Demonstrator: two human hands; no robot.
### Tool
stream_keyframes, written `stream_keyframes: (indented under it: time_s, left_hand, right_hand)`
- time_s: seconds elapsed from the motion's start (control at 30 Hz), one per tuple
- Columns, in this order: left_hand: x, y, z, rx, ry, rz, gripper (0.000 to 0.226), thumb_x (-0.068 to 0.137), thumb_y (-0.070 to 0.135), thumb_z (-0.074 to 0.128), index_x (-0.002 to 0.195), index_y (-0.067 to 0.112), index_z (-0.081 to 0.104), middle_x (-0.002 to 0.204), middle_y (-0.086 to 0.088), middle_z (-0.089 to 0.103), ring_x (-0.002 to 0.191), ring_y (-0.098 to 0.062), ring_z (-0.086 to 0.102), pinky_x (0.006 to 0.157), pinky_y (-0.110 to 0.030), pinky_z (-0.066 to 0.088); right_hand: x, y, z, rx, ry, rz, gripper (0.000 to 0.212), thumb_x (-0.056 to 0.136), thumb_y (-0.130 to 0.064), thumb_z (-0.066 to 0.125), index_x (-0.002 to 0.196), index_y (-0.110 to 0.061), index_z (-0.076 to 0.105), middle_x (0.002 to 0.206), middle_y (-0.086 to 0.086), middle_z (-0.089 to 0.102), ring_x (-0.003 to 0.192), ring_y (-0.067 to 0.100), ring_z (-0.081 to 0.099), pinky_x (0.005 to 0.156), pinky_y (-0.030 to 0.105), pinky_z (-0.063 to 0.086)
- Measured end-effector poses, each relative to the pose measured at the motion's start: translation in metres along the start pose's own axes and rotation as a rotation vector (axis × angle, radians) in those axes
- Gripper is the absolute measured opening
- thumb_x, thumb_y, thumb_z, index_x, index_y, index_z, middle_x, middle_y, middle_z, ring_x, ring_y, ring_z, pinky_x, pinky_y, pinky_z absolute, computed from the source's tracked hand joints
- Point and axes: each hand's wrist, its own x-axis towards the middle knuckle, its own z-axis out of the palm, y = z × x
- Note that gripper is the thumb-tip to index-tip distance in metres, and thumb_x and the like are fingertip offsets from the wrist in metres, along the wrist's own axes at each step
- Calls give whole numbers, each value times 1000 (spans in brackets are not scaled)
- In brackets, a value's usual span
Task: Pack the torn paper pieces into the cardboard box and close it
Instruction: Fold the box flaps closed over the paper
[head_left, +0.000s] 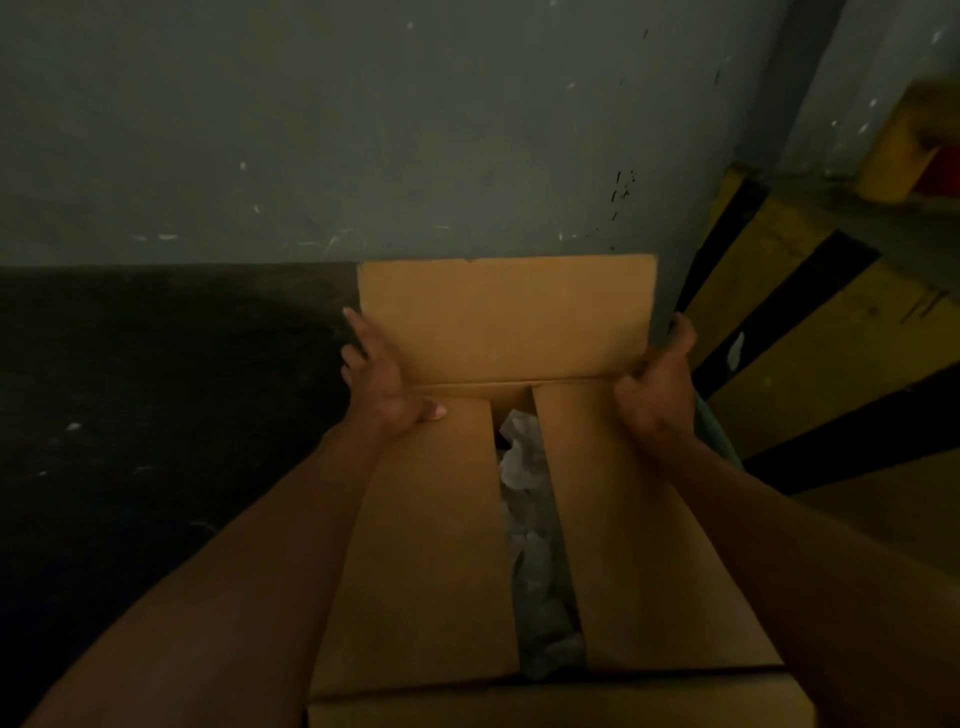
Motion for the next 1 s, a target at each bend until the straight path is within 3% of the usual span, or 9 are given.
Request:
stream_keyframes:
  time_s: [0.07,0.13,0.3,0.4,0.53,0.63,0.73,0.87,1.0]
  left_hand:
    - [-6,-11,-5,-109,71,60,131,58,10,89,149,23,-3,152,-14,15,139,-33,21,113,-50,24]
    - [-9,-19,-14,-143,120,104,94,65,7,82,138,20,24,139,-11,38,127,-29,40,105,-47,36]
    - [-24,-28,-38,-43,130,160,20,87,5,53,105,13,57,97,-6,63,96,-27,61,78,-31,41]
    - [-40,-32,-49,52,48,149,21,90,3,46,100,14,61,97,-6,62,97,-27,60,80,-31,42]
    - [-61,-41,-63,64,-144,195,47,90,12,57,134,26,50,127,-4,58,111,-20,56,98,-38,44]
    - [-79,-48,-62,49,-119,272,53,87,5,60,135,23,48,133,-5,52,119,-23,51,102,-43,42]
    - [-93,-59,-56,208,-55,358,51,83,3,61,130,22,55,139,-9,44,128,-26,43,109,-43,36]
    - [-113,-62,-48,437,-147,415,44,87,12,53,130,20,56,143,-3,44,137,-22,32,116,-45,24]
    - [-136,-39,-37,575,-252,313,32,96,35,38,117,18,55,130,-6,50,126,-24,44,113,-58,19]
  right_hand:
    - [-7,-2,-7,75,12,34,83,62,-18,42,142,-31,19,129,14,53,113,35,53,94,51,46]
    - [-13,-4,-13,113,40,42,70,65,-14,38,134,-22,32,125,14,54,110,33,53,88,40,44]
    - [-34,-10,-19,190,122,72,51,82,3,43,130,-13,36,118,12,55,105,30,54,82,32,39]
    - [-49,-9,-20,197,188,67,51,84,6,44,131,-15,41,127,10,55,117,28,52,96,37,39]
    - [-58,3,-30,144,215,129,48,81,6,44,119,-22,55,126,10,55,112,30,55,94,48,50]
    - [-72,14,-41,60,209,25,41,83,2,50,114,-24,57,122,11,55,105,25,55,90,39,50]
    - [-90,24,-50,-218,75,-121,36,80,-1,51,110,-15,64,121,16,54,110,30,50,92,36,44]
    - [-112,25,-54,-661,-153,-226,40,85,-16,52,125,-13,58,138,14,45,127,36,40,105,47,38]
    - [-124,15,-47,-713,-236,-197,41,94,-38,38,117,-10,57,129,13,54,121,34,46,104,51,37]
